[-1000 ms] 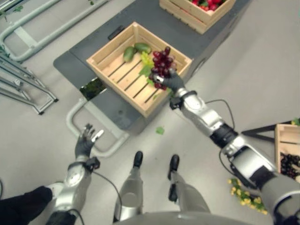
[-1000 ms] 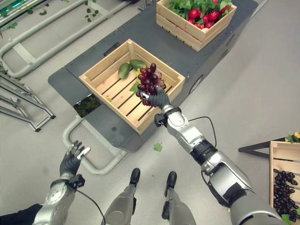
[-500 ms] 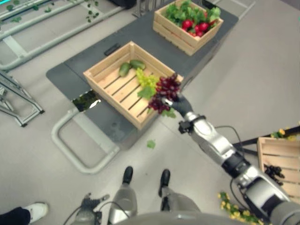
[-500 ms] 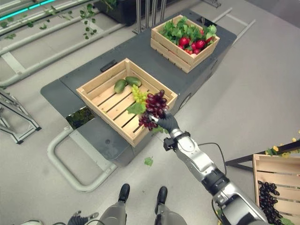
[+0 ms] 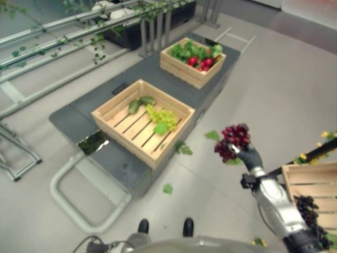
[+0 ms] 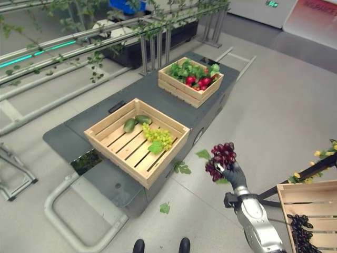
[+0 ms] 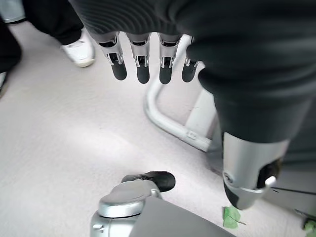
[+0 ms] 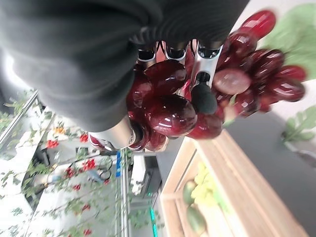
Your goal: Pick up the fruits from the basket on one side to the basket on the other side
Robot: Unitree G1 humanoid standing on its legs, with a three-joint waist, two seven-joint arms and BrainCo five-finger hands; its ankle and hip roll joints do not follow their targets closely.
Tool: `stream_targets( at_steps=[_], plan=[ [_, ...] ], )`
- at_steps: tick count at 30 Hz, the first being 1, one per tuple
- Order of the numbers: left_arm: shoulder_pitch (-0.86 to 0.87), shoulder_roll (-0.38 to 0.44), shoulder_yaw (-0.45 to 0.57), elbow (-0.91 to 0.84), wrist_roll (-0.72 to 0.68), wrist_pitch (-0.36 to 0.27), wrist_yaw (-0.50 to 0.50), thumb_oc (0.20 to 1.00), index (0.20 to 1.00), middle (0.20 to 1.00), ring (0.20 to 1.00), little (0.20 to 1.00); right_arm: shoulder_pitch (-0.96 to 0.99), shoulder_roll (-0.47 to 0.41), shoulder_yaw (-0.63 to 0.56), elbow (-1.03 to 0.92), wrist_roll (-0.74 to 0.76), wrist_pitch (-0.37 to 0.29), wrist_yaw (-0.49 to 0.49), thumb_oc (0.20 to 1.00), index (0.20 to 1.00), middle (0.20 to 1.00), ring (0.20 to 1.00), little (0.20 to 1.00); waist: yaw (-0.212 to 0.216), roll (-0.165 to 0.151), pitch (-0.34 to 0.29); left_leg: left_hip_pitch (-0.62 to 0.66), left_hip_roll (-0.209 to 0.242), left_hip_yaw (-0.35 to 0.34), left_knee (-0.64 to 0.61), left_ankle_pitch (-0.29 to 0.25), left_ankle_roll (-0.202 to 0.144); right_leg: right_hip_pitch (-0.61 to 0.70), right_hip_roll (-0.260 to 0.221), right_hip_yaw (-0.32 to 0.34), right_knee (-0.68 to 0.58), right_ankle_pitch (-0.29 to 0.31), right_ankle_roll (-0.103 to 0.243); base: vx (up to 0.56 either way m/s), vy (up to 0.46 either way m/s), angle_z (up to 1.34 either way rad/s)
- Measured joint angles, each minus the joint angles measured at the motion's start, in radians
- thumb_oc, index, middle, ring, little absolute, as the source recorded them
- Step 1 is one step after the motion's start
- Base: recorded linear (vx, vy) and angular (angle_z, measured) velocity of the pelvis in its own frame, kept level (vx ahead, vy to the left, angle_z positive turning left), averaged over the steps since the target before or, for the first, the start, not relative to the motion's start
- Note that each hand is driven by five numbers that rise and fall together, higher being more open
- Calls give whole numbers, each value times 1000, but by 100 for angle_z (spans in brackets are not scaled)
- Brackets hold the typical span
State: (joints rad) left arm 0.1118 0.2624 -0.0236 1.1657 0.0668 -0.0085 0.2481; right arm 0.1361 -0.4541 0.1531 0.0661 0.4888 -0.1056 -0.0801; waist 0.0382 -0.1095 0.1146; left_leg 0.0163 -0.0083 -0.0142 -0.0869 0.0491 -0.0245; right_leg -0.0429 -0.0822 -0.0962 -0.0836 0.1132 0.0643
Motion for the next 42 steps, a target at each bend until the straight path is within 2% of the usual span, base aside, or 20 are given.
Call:
stream_targets(
  at_steps=[2,4,6,9,10,12,14,19,20,21,24,25,26,31,34,35,36,37,38,42],
  plan=[
    [-3,-1,-5,-7,12,1,4,1000,1000,1000,1000,1000,18,25,5,5,-12,0,-1,200,200,200,200,200,-17,3,-1,25,3,35,1,-11,4,-14,8,7,19,25,11,-39,13,-69],
    [17,-4,-11,-5,30,0,9,1000,1000,1000,1000,1000,-14,48,22,5,-23,-1,6,200,200,200,200,200,22,35,12,65,65,170,-2,-19,6,-38,29,-112,19,89,133,-59,-14,-166],
    [2,3,-4,-6,35,-2,9,1000,1000,1000,1000,1000,-5,36,17,3,-28,-1,9,200,200,200,200,200,-7,48,15,80,74,194,-1,-31,12,-20,-33,-324,58,40,99,1,-26,-89],
    [-8,7,5,-18,38,-10,8,1000,1000,1000,1000,1000,22,29,10,-18,-29,-4,12,200,200,200,200,200,-25,45,11,93,77,205,-5,-36,-9,22,-99,-404,111,-2,93,79,-64,-47],
    [-8,13,5,-16,38,-10,7,1000,1000,1000,1000,1000,42,30,4,-32,-35,-4,12,200,200,200,200,200,-28,43,10,96,75,203,-5,-35,-15,45,-99,-393,94,-25,95,129,-65,-13],
    [-8,-8,1,-12,39,-11,5,1000,1000,1000,1000,1000,68,11,-3,-38,-42,-4,10,200,200,200,200,200,-30,64,4,103,84,202,-5,-37,-31,60,-74,-375,63,-33,40,107,-66,-13],
    [1,-51,-15,-7,39,-6,-10,1000,1000,1000,1000,1000,109,-18,-32,-39,-55,-3,7,200,200,200,200,200,-49,106,-10,117,103,206,-1,-35,-49,77,-42,-368,44,-34,12,110,-90,-12],
    [14,-82,-34,1,39,-3,-16,1000,1000,1000,1000,1000,146,-44,-109,-53,-76,-3,1,200,200,200,200,200,-55,134,-24,128,144,263,56,-77,-92,77,8,-286,18,-33,-8,46,-177,-45],
    [12,-79,-34,1,37,-5,-14,1000,1000,1000,1000,1000,144,-46,-112,-55,-77,-4,-2,200,200,200,200,200,-58,133,-21,121,154,264,101,-86,-100,71,15,-267,19,-41,-24,26,-351,-54],
    [-15,-64,-33,3,36,-8,-9,1000,1000,1000,1000,1000,137,-23,-120,-54,-77,-4,-8,200,200,200,200,200,-62,91,11,67,161,265,258,-110,-94,71,12,-220,31,-48,-54,23,-143,-55],
    [-24,-48,2,-1,-3,-24,11,1000,1000,1000,1000,1000,130,-24,-103,-78,-83,-4,-10,200,200,200,200,200,-43,54,18,-70,188,201,540,-84,-111,49,11,-184,77,-61,-81,14,-60,-83],
    [-31,-50,7,11,-14,-26,18,1000,1000,1000,1000,1000,136,-29,-116,-107,-85,-16,-16,200,200,200,200,200,-54,42,29,-128,160,103,703,-38,-130,47,15,-153,81,-63,-105,157,52,-72],
    [-34,-62,8,9,-35,-33,23,1000,1000,1000,1000,1000,125,-31,-121,-105,-84,-21,-21,200,200,200,200,200,-42,29,39,-164,87,24,746,-81,-137,30,-1,-98,90,-63,-109,146,43,-90],
    [-33,-83,11,80,-73,-32,38,1000,1000,1000,1000,1000,81,-27,-84,-97,-84,-20,-20,200,200,200,200,200,-22,36,51,-216,-57,-60,518,-136,-66,-11,7,9,75,-52,-127,188,58,-104],
    [-9,-86,8,110,-101,-28,42,1000,1000,1000,1000,1000,81,-30,-53,-93,-84,-20,-17,200,200,200,200,200,-22,49,51,-173,-74,-177,251,-105,-32,-1,43,69,56,-52,-120,225,102,-96],
    [-12,-96,8,122,-104,-26,43,1000,1000,1000,1000,1000,73,-36,-46,-92,-84,-20,-14,200,200,200,200,200,-20,72,52,-154,-79,-215,211,-129,-41,-14,74,145,44,-60,-107,107,109,-134],
    [-4,-122,11,131,-110,-27,44,1000,1000,1000,1000,1000,68,-64,-40,-95,-84,-20,-12,200,200,200,200,200,9,141,48,-158,-28,-260,197,-179,-27,-3,145,165,35,-67,-65,104,110,-149],
    [-9,-122,8,116,-117,-25,46,1000,1000,1000,1000,1000,54,-64,-39,-82,-85,-24,-10,200,200,200,200,200,7,149,65,-160,-10,-258,208,-106,-66,-25,161,168,136,-94,-73,40,153,-131],
    [-5,-96,9,95,-121,-28,49,1000,1000,1000,1000,1000,51,-39,-32,-71,-84,-20,-6,200,200,200,200,200,10,108,74,-155,-46,-265,220,-66,-42,-7,144,191,144,-99,-91,7,144,-85],
    [-42,-87,6,83,-120,-35,49,1000,1000,1000,1000,1000,64,-23,-31,-73,-84,-18,0,200,200,200,200,200,-13,81,79,-140,-54,-253,192,-28,3,13,121,226,78,-76,-59,15,267,-40]
  ],
)
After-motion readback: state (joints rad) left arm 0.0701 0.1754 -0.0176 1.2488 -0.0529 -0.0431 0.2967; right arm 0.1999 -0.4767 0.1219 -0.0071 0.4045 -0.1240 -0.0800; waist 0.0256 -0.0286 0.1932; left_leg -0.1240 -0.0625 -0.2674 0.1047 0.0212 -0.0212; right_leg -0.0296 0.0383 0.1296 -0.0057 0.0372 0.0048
